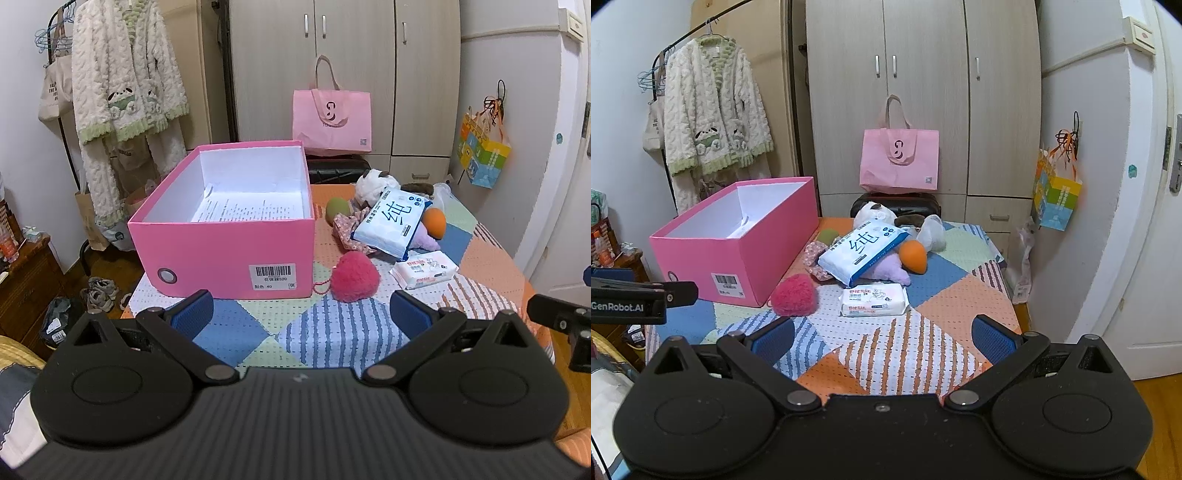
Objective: Organize soft objects
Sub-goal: 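Move the left tool toward the pink fluffy pompom ball, then close the left gripper on the pink pompom ball while the right gripper grasps the small white wipes pack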
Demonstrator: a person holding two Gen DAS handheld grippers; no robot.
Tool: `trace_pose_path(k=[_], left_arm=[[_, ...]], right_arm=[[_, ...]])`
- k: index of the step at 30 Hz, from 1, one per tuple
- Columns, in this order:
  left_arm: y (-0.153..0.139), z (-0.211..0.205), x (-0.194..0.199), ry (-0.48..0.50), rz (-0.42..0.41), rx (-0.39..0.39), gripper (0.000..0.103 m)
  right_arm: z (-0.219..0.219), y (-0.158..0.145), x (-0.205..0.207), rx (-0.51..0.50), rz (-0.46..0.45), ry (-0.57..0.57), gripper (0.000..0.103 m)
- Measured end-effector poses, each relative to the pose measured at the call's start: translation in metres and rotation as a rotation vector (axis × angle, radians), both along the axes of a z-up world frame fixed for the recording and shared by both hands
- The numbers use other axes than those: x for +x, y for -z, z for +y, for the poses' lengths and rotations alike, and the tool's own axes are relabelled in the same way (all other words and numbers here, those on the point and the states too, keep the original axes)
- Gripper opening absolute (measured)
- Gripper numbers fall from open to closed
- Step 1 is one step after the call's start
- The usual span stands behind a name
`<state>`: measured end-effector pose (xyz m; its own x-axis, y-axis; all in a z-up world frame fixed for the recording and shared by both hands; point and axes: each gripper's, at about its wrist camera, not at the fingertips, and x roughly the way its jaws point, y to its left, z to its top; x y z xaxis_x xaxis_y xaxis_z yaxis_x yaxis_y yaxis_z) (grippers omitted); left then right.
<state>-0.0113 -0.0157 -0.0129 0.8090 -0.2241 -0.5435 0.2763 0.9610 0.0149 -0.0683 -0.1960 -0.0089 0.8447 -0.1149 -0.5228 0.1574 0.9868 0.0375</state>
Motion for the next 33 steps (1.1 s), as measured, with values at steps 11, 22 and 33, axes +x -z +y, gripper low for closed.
trace_pose_path(k=[11,22,33], left_arm=[[-0.020,-0.012,0.009,0.084,-0.053,-0.059,0.103],[0.008,-0.028,0.037,0.198,-0.135,-0.090,0.102],[0.054,-0.045,0.063,0.293,-0.054,-0.095,0.078]], right_arm=[[-0.004,-0.014,0.010,-0.037,-0.030,-0.036,0.103],[-0.019,0.019,0.041,-0.076,-0.160,-0.113,0.103],[-0.046,0.064,0.082,-0.010,-0.075,-0.167,0.103]])
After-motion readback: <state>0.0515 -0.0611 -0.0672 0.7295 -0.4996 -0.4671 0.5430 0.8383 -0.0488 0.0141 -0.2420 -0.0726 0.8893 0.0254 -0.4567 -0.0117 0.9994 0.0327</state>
